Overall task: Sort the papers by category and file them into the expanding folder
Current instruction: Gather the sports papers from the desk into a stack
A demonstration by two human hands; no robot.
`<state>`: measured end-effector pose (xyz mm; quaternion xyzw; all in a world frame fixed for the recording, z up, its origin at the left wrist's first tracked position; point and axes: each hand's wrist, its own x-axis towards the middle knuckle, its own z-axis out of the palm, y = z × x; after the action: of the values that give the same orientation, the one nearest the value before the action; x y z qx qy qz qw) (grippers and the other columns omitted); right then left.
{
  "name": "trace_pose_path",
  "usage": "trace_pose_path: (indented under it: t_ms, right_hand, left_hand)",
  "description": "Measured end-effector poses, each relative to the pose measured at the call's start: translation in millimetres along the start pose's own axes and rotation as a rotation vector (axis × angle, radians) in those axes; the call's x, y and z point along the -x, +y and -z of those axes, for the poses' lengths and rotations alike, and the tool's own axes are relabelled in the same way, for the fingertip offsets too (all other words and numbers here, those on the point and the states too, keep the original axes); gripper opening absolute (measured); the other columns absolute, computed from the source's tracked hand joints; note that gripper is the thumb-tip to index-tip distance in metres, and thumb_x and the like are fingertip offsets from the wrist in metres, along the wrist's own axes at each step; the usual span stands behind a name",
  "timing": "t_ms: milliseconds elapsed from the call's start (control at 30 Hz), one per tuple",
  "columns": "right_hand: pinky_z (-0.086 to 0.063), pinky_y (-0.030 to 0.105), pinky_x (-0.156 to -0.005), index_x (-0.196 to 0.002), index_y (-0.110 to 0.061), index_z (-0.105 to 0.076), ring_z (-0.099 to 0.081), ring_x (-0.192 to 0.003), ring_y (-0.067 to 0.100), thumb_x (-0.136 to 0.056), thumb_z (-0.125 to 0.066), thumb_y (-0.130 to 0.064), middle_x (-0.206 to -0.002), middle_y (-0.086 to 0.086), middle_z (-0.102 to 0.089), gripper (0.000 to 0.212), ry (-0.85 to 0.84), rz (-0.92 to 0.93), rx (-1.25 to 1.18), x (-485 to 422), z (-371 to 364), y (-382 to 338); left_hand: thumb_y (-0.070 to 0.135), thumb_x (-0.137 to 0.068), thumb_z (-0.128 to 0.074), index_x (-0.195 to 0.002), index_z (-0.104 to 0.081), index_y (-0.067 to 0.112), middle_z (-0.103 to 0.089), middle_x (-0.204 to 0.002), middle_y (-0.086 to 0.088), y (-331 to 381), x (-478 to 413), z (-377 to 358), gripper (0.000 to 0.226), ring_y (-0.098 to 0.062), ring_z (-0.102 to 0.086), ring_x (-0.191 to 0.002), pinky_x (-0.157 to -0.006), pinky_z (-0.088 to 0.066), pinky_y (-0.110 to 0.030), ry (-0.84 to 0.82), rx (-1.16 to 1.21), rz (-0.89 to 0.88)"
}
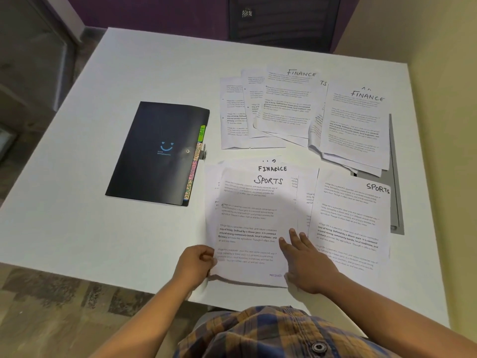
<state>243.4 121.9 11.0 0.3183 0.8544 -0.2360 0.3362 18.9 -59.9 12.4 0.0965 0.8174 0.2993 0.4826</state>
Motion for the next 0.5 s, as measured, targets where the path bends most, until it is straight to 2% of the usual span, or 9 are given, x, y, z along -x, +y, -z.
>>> trace_pose_path:
  t_ms: [67, 133, 200, 267, 300, 367, 433, 500]
  right_hand:
    - [-0.023, 0.049, -0.121, -0.157, -0.030, 0.003, 0.014, -0.152, 0.024, -0.092, -0.057, -0.038, -0.163, -0.003, 0.020, 0.088, -0.040, 0.020, -0.030, -2.7, -1.4, 6.5]
    - [-0.025, 0.046, -0.121, -0.157, -0.028, -0.011, -0.003, -0.154, 0.028, -0.094, -0.052, -0.029, -0.166, -0.001, 0.000, 0.075, -0.011, 0.055, -0.102, -3.7, 1.2, 12.5]
    - [-0.026, 0.038, -0.119, -0.152, -0.021, -0.029, -0.022, -0.150, 0.028, -0.095, -0.048, -0.018, -0.159, -0.002, -0.025, 0.060, 0.126, 0.037, -0.323, 1.1, 10.0, 13.7]
    - [-0.022, 0.031, -0.117, -0.153, -0.014, -0.032, -0.028, -0.149, 0.022, -0.099, -0.049, -0.016, -0.158, -0.001, -0.032, 0.056, 0.273, -0.076, -0.547, 8.9, 27.8, 9.3]
    - [-0.026, 0.032, -0.115, -0.151, -0.012, -0.035, -0.034, -0.145, 0.022, -0.100, -0.050, -0.021, -0.156, 0.001, -0.038, 0.054, 0.313, -0.141, -0.659, 12.7, 37.8, 6.8]
    - [-0.043, 0.039, -0.104, -0.138, -0.012, -0.053, -0.055, -0.128, 0.026, -0.100, -0.052, -0.034, -0.141, 0.004, -0.057, 0.044, 0.314, -0.234, -1.016, 16.9, 56.2, 3.5]
    - [-0.058, 0.046, -0.088, -0.117, -0.007, -0.066, -0.071, -0.102, 0.032, -0.100, -0.053, -0.041, -0.114, 0.015, -0.073, 0.040, 0.285, -0.257, -1.458, 20.4, 75.1, -1.6]
    - [-0.062, 0.038, -0.066, -0.110, -0.002, -0.067, -0.074, -0.085, 0.032, -0.100, -0.053, -0.040, -0.099, 0.018, -0.076, 0.041, 0.338, -0.237, -1.591, 26.0, 92.2, -3.4]
  left_hand:
    - [-0.003, -0.092, -0.060, -0.090, -0.070, 0.009, -0.073, -0.092, -0.013, 7.1, 5.8, 0.0, 0.015, -0.027, -0.073, -0.073, -0.063, -0.063, -0.038, 0.057, 0.144, 0.013]
    - [-0.001, -0.094, -0.057, -0.093, -0.069, 0.008, -0.072, -0.094, -0.011, 15.3, 12.8, -1.2, 0.015, -0.033, -0.074, -0.068, -0.062, -0.063, -0.043, 0.094, 0.223, 0.014]
    - [0.002, -0.097, -0.054, -0.096, -0.069, 0.009, -0.071, -0.097, -0.007, 23.0, 20.1, -2.8, 0.017, -0.031, -0.073, -0.063, -0.061, -0.063, -0.043, 0.097, 0.260, -0.027]
    - [0.003, -0.098, -0.051, -0.092, -0.069, 0.013, -0.070, -0.096, -0.006, 32.3, 28.4, -3.9, 0.021, -0.025, -0.068, -0.055, -0.057, -0.061, -0.036, 0.107, 0.272, -0.083]
    - [0.003, -0.098, -0.051, -0.091, -0.068, 0.014, -0.070, -0.095, -0.007, 36.8, 32.2, -4.5, 0.022, -0.022, -0.064, -0.052, -0.053, -0.059, -0.032, 0.112, 0.288, -0.106]
    - [0.004, -0.097, -0.054, -0.091, -0.069, 0.016, -0.070, -0.094, -0.007, 45.5, 37.9, -6.3, 0.020, -0.017, -0.058, -0.050, -0.047, -0.052, -0.027, 0.109, 0.308, -0.142]
    - [0.007, -0.096, -0.056, -0.096, -0.071, 0.017, -0.071, -0.095, -0.005, 54.3, 41.7, -8.5, 0.017, -0.014, -0.058, -0.052, -0.047, -0.048, -0.025, 0.093, 0.304, -0.180]
    - [0.009, -0.096, -0.058, -0.101, -0.071, 0.015, -0.072, -0.095, -0.006, 64.6, 44.5, -10.4, 0.015, -0.013, -0.058, -0.052, -0.048, -0.047, -0.024, 0.091, 0.295, -0.225]
